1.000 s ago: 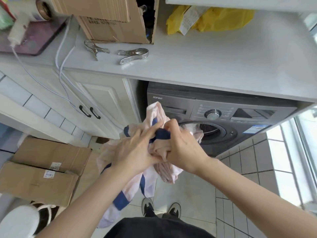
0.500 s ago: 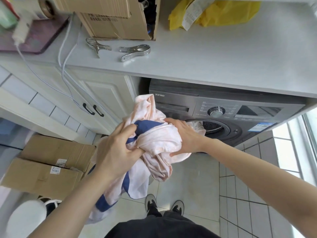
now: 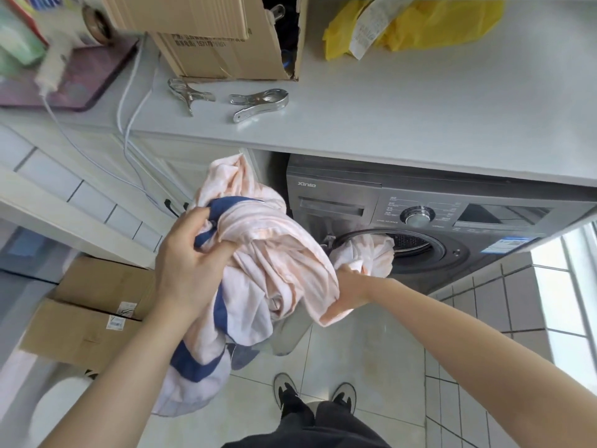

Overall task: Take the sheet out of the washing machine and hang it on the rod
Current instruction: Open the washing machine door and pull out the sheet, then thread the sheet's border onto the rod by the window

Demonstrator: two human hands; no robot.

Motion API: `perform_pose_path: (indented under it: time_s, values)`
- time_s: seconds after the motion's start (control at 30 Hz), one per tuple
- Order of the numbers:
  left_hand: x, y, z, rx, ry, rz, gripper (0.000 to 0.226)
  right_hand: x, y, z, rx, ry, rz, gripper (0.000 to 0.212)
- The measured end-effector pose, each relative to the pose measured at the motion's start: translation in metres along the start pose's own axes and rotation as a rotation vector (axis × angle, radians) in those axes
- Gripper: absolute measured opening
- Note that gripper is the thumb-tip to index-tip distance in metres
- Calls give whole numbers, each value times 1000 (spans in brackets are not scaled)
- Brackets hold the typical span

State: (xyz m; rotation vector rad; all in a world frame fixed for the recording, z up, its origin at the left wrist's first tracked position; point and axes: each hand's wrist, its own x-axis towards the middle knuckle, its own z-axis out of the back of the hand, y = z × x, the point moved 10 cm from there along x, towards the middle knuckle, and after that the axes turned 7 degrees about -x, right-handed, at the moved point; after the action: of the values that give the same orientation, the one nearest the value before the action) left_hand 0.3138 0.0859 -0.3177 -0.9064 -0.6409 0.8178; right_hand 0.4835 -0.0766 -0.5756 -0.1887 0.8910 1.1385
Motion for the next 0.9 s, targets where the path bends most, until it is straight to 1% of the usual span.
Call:
perform_pose_path:
  time_s: [0.07, 0.17, 0.27, 0.3, 0.37, 0.43, 0.5, 0.6, 0.67, 0.73, 0.77, 0.83, 0.9]
  values:
    - [6, 3, 4, 11, -36, 11, 30, -4, -4, -6, -9, -1, -16, 112]
    - [16, 11, 10, -14, -120, 70, 34, -20, 3, -1, 114, -53, 46, 104]
    - [27, 22, 12, -34, -158, 99, 35, -29, 0, -10, 197, -5, 35, 101]
    - [29, 24, 11, -28, -153, 103, 36, -28, -5, -14, 218, -3, 16, 93]
    - [34, 27, 9, -8, -143, 112, 38, -31, -18, -13, 267, -28, -22, 68]
    - [37, 28, 7, 22, -133, 119, 37, -37, -31, 2, 270, -97, -53, 54]
    - [37, 26, 2, 62, -114, 109, 36, -43, -43, 23, 221, -175, -72, 50]
    - [38, 25, -6, 146, -65, 78, 37, -60, -71, 52, 122, -282, -179, 38]
    - [40, 30, -10, 236, -23, 75, 42, -77, -92, 66, 201, -382, -264, 31]
    - [43, 34, -10, 306, 6, 71, 46, -93, -100, 78, 215, -462, -299, 34]
    - [45, 33, -10, 327, 18, 56, 43, -101, -100, 84, 199, -496, -303, 37]
    - [50, 32, -9, 359, 43, 26, 35, -122, -86, 106, 247, -600, -253, 41]
    - [55, 29, -14, 411, 105, -16, 34, -143, -65, 128, 355, -715, -156, 49]
